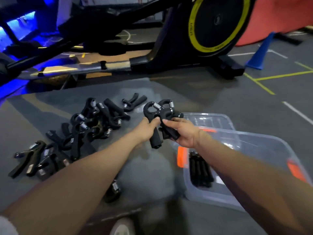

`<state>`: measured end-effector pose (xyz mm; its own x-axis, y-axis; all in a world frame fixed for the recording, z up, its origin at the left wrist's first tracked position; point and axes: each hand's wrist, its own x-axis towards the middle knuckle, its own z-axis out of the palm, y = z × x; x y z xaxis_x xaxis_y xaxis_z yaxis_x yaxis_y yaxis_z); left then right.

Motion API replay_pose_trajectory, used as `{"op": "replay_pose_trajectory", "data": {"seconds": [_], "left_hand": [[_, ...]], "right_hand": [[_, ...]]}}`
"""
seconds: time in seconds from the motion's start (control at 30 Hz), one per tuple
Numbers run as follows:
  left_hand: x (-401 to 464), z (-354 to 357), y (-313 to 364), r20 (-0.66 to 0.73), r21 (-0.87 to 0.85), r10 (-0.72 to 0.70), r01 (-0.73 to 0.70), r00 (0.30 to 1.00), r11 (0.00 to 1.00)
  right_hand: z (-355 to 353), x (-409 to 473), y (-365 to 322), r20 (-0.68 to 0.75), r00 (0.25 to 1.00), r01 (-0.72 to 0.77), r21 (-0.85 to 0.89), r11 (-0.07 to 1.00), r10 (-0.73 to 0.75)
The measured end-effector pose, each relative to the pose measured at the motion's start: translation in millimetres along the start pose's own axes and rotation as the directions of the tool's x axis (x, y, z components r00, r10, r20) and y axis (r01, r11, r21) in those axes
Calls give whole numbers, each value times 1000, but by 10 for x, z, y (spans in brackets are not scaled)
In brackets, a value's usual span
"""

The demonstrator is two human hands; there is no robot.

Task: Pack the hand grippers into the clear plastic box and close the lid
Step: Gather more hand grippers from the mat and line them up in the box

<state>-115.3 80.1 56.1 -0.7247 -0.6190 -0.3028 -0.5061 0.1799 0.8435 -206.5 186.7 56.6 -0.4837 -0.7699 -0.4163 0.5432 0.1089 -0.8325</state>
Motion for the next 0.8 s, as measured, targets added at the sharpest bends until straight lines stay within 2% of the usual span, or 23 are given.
{"op": "replay_pose_trajectory", "data": {"seconds": [0.13, 0.23, 0.3, 0.37, 0.4, 0.47, 0.53, 0.67, 0.8], "left_hand": [[-72, 831, 423, 147, -11, 72, -71, 987, 997], [-122, 1374, 610, 249, 77, 42, -63, 967, 995], [-121, 1676, 690, 239, 158, 8, -48, 971, 986], [-64, 1957, 725, 204, 231, -36, -12, 978, 973], [-35, 2090, 719, 213, 217, -63, 15, 975, 976], [21, 2347, 663, 299, 29, -166, 165, 940, 986], [85, 2580, 565, 337, -77, -282, 325, 898, 943], [264, 2912, 287, 344, -135, -402, 468, 849, 873], [385, 3095, 36, 435, -232, -405, 535, 804, 812]], "right_hand": [[-741, -429, -167, -136, 989, 55, -1, 999, -54], [-1263, -702, -224, -222, 974, 34, -30, 999, -40], [-1569, -826, -214, -286, 958, -18, -63, 998, -1], [-1824, -895, -160, -370, 929, -89, -170, 981, 20], [-1926, -900, -120, -397, 917, -127, -246, 961, 20], [-2080, -860, -15, -418, 908, -193, -401, 895, 9], [-2196, -773, 108, -409, 913, -218, -476, 852, 6], [-2396, -579, 361, -409, 910, -275, -474, 836, 68], [-2631, -467, 534, -396, 896, -385, -460, 800, 203]]}}
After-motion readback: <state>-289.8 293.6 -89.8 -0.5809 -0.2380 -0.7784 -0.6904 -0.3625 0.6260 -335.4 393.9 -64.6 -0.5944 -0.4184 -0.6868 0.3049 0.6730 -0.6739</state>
